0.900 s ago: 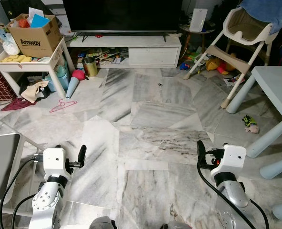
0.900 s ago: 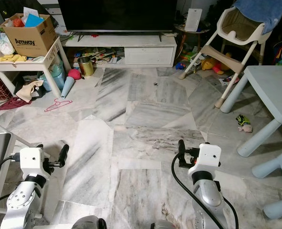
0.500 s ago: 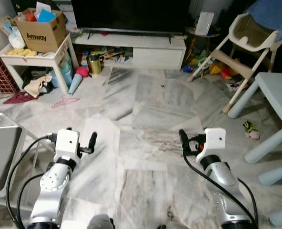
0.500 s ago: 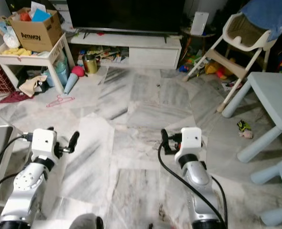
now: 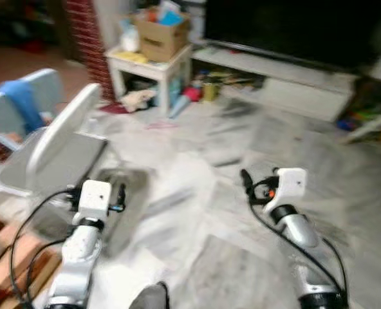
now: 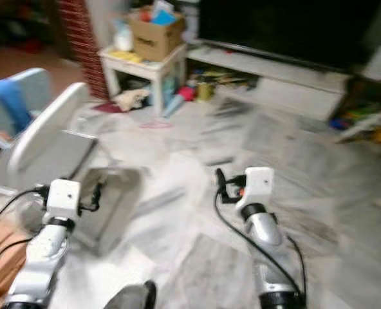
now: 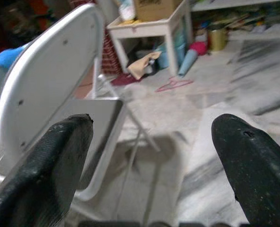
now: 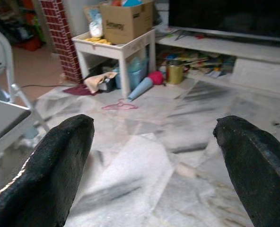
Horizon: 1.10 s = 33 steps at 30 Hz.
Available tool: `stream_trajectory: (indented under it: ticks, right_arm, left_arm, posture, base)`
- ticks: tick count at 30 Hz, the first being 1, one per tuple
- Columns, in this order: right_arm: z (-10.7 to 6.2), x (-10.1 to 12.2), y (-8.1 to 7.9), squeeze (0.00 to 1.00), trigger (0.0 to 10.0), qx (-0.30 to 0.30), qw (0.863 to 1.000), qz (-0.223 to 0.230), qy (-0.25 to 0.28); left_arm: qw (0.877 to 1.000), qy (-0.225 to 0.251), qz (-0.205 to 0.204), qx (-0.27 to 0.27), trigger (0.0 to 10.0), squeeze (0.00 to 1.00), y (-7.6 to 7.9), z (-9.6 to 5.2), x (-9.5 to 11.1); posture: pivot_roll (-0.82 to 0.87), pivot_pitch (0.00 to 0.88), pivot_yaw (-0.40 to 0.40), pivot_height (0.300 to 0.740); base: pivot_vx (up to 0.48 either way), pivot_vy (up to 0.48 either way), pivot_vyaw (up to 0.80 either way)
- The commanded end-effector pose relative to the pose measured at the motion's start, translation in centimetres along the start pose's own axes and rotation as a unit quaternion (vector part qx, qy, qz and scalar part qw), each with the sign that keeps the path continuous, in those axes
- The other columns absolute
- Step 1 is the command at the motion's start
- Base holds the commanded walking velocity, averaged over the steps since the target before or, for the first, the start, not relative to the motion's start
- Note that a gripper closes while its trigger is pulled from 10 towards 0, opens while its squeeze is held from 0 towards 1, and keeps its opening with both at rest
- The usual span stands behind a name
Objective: Restocking fridge
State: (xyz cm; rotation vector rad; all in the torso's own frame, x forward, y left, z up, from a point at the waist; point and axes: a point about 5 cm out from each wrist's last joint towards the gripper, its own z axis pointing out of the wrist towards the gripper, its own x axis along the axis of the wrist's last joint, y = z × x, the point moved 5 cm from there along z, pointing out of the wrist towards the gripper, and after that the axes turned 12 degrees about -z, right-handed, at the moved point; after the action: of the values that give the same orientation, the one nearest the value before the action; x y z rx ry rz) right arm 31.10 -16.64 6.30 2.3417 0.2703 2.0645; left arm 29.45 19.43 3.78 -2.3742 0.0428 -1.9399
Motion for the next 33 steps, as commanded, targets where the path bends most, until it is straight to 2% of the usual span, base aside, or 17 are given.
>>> stream_trajectory:
  ticks: [1, 8, 11, 14, 16, 18, 19, 20, 21, 22, 23, 25, 26, 28, 29, 30, 33]
  right_arm:
    - [0.0, 0.2, 0.2, 0.00, 10.0, -0.004, 1.000, 0.009, 0.001]
    - [0.4, 0.6, -0.1, 0.00, 10.0, 0.011, 1.000, 0.014, 0.005]
    - [0.5, 0.7, -0.1, 0.00, 10.0, 0.011, 1.000, 0.023, 0.006]
    - [0.8, 0.1, 0.6, 0.00, 10.0, -0.005, 1.000, 0.023, -0.015]
    - [1.1, -0.1, 1.0, 0.00, 10.0, -0.019, 0.999, 0.008, -0.027]
    - [1.3, 0.1, 1.9, 0.00, 10.0, -0.063, 0.997, 0.028, -0.021]
    - [1.2, 0.1, 2.1, 0.00, 10.0, -0.065, 0.997, 0.025, -0.022]
    - [1.0, 0.1, 2.1, 0.00, 10.0, -0.058, 0.998, 0.011, -0.020]
    - [0.7, 0.0, 1.8, 0.00, 10.0, -0.046, 0.998, 0.037, -0.019]
    - [0.2, -0.3, 2.4, 0.00, 10.0, -0.056, 0.997, 0.047, -0.019]
    - [-0.4, -1.1, 3.1, 0.00, 10.0, -0.075, 0.996, 0.042, -0.032]
    - [-1.8, -2.4, 3.8, 0.00, 10.0, -0.099, 0.993, -0.011, -0.060]
    - [-2.9, -3.0, 3.7, 0.00, 10.0, -0.103, 0.992, 0.008, -0.065]
    - [-4.0, -3.6, 4.4, 0.00, 10.0, -0.118, 0.990, -0.021, -0.076]
    - [-3.9, -3.5, 4.0, 0.00, 10.0, -0.102, 0.992, 0.009, -0.070]
    - [-3.9, -3.2, 4.0, 0.00, 10.0, -0.105, 0.992, 0.005, -0.062]
    - [-3.2, -2.7, 3.2, 0.00, 10.0, -0.089, 0.995, 0.007, -0.051]
  left_arm:
    - [1.000, -0.006, 0.009, 0.006, 10.0, 0.00, -0.2, 0.0, -0.2]
    - [1.000, -0.010, 0.007, 0.014, 10.0, 0.00, 0.1, 0.0, -0.4]
    - [1.000, -0.008, 0.013, 0.017, 10.0, 0.00, 0.0, 0.1, -0.3]
    - [1.000, -0.015, 0.006, 0.014, 10.0, 0.00, -0.7, 0.5, -0.4]
    - [1.000, 0.000, 0.004, -0.005, 10.0, 0.00, -0.9, 0.7, 0.7]
    - [1.000, 0.009, -0.010, -0.015, 10.0, 0.00, -1.5, 0.5, 1.4]
    - [1.000, 0.011, -0.020, -0.018, 10.0, 0.00, -1.4, 0.4, 1.4]
    - [0.999, 0.013, -0.028, -0.024, 10.0, 0.00, -1.1, 0.2, 1.4]
    - [0.998, 0.020, -0.036, -0.040, 10.0, 0.00, -0.4, 0.0, 1.6]
    - [0.997, 0.029, -0.041, -0.063, 10.0, 0.00, 0.5, -0.4, 1.8]
    - [0.996, 0.031, -0.047, -0.069, 10.0, 0.00, 0.8, -0.7, 1.8]
    - [0.993, 0.036, -0.064, -0.090, 10.0, 0.00, 1.8, -1.6, 1.9]
    - [0.992, 0.035, -0.068, -0.096, 10.0, 0.00, 2.0, -2.0, 1.8]
    - [0.992, 0.003, -0.071, -0.103, 10.0, 0.00, 1.4, -2.5, 0.5]
    - [0.992, -0.002, -0.089, -0.089, 10.0, 0.00, 0.8, -2.3, 0.3]
    - [0.992, -0.005, -0.095, -0.082, 10.0, 0.00, 0.3, -2.1, 0.3]
    - [0.993, -0.003, -0.081, -0.088, 10.0, 0.00, 0.4, -2.0, 0.2]
  posture:
    - [0.04, 0.000, -0.028, 0.740]
    - [0.04, 0.006, -0.039, 0.740]
    - [0.04, 0.009, -0.038, 0.740]
    - [0.04, 0.015, -0.034, 0.740]
    - [0.05, 0.022, -0.022, 0.740]
    - [0.05, 0.027, -0.012, 0.740]
    - [0.04, 0.027, -0.012, 0.740]
    - [0.04, 0.026, -0.011, 0.740]
    - [0.04, 0.024, -0.016, 0.740]
    - [0.05, 0.023, -0.037, 0.740]
    - [0.06, 0.016, -0.049, 0.740]
    - [0.06, 0.003, -0.052, 0.740]
    - [0.06, 0.001, -0.049, 0.740]
    - [0.06, 0.000, -0.050, 0.740]
    - [0.06, 0.000, -0.051, 0.740]
    - [0.06, 0.000, -0.052, 0.740]
    - [0.07, 0.000, -0.056, 0.740]
  base:
    - [-0.386, 0.000, 0.00]
    - [-0.382, 0.000, 0.56]
    - [0.000, 0.000, 0.64]
    - [0.000, 0.000, 0.00]
    - [0.000, 0.394, 0.00]
    - [0.000, 0.480, 0.00]
    - [0.000, 0.480, 0.00]
    - [0.000, 0.480, 0.00]
    - [0.000, 0.480, 0.00]
    - [0.000, 0.480, 0.00]
    - [0.000, 0.480, 0.00]
    - [0.000, 0.480, 0.00]
    - [0.000, 0.480, 0.00]
    - [0.000, 0.480, 0.00]
    - [0.000, 0.480, 0.00]
    - [0.000, 0.480, 0.00]
    - [0.000, 0.480, 0.00]
